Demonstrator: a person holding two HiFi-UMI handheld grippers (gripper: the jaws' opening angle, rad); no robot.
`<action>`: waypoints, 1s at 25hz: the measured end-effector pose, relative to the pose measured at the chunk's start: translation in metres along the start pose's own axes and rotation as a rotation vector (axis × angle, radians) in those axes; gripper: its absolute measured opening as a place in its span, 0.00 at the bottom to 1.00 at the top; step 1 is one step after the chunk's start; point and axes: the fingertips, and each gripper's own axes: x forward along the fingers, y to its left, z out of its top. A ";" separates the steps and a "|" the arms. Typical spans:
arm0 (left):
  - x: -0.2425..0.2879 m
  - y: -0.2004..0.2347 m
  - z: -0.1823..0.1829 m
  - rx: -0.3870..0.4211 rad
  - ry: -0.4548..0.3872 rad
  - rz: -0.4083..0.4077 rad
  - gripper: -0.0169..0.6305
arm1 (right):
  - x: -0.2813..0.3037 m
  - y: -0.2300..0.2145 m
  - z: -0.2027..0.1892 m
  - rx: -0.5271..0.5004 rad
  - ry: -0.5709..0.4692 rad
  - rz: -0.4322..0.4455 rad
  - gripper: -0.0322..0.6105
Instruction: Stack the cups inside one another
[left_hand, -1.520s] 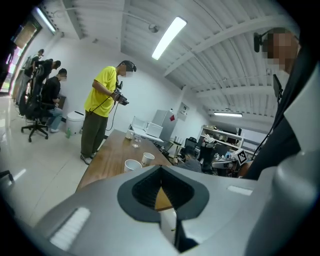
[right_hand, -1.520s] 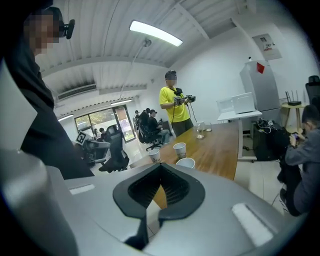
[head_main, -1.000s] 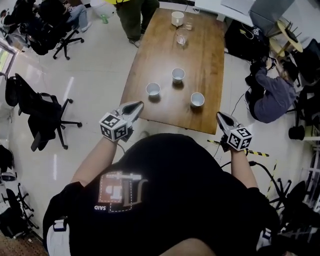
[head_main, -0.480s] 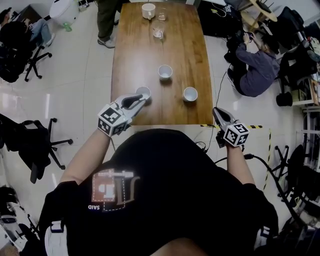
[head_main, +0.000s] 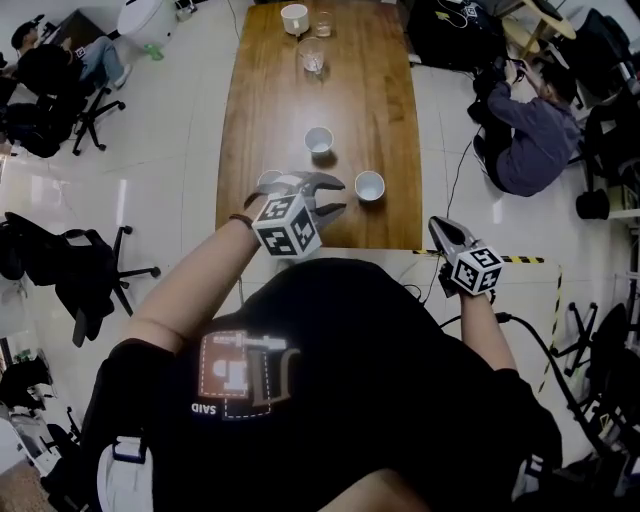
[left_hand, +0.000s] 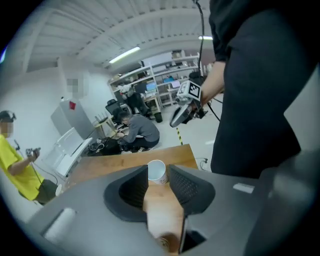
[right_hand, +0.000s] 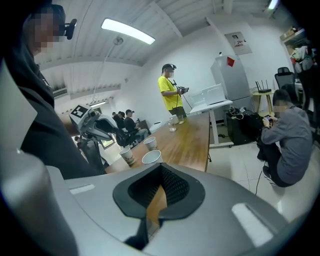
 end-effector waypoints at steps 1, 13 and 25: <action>0.014 -0.004 0.003 0.040 0.033 -0.020 0.19 | -0.003 -0.003 -0.002 0.002 -0.001 0.001 0.07; 0.123 -0.040 -0.030 0.224 0.397 -0.167 0.19 | -0.048 -0.024 -0.028 0.057 -0.009 -0.062 0.07; 0.146 -0.035 -0.033 0.157 0.433 -0.160 0.04 | -0.064 -0.021 -0.036 0.066 0.003 -0.093 0.07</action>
